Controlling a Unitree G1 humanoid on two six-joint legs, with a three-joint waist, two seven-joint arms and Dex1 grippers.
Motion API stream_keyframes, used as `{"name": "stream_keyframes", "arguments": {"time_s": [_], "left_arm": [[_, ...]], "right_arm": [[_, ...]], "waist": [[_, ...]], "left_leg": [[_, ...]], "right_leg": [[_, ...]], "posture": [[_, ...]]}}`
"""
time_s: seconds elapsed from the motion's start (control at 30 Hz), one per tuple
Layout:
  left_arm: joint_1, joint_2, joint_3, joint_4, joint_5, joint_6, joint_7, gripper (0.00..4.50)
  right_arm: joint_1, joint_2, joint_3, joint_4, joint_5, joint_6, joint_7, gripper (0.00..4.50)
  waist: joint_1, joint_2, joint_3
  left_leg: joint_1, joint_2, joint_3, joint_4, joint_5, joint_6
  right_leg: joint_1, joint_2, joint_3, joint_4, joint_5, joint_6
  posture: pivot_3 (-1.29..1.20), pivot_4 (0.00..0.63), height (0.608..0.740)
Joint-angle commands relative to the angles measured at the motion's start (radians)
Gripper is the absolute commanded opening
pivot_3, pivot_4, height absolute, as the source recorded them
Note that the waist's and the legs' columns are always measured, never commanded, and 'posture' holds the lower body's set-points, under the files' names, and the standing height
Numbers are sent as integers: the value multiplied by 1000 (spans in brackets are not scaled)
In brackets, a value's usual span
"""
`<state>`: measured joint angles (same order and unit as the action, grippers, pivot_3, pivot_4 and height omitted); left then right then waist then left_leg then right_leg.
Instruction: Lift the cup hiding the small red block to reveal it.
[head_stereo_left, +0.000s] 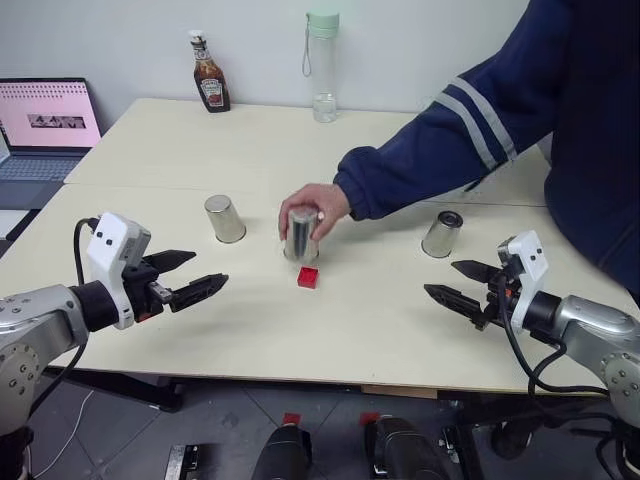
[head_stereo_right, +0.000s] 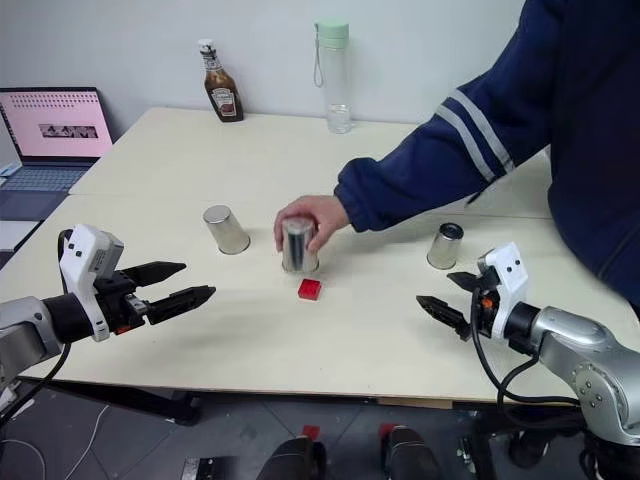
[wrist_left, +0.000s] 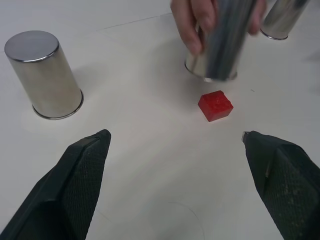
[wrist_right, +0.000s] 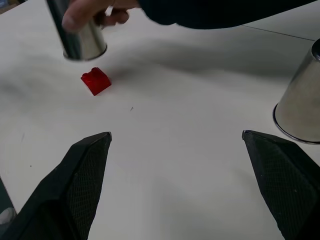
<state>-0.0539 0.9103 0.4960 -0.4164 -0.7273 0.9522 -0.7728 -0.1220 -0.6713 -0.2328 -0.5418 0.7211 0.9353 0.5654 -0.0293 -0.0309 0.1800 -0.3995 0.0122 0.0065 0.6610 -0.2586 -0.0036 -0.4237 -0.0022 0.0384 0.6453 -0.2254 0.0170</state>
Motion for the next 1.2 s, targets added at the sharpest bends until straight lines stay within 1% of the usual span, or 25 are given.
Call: {"name": "stream_keyframes", "arguments": {"time_s": [0.03,1.2], "left_arm": [[-6,20,10,-8,-1,-19,-5,4500],[-17,32,-1,2,12,-40,-11,4500]], "right_arm": [[-13,-8,-22,-13,12,-16,-1,4444],[-35,5,-4,4,11,-28,-13,4444]], "waist": [[0,0,0],[0,0,0]], "left_leg": [[0,0,0,0,0,0],[0,0,0,0,0,0]], "right_leg": [[0,0,0,0,0,0],[0,0,0,1,0,0]], "posture": [[0,150,740],[0,150,740]]}}
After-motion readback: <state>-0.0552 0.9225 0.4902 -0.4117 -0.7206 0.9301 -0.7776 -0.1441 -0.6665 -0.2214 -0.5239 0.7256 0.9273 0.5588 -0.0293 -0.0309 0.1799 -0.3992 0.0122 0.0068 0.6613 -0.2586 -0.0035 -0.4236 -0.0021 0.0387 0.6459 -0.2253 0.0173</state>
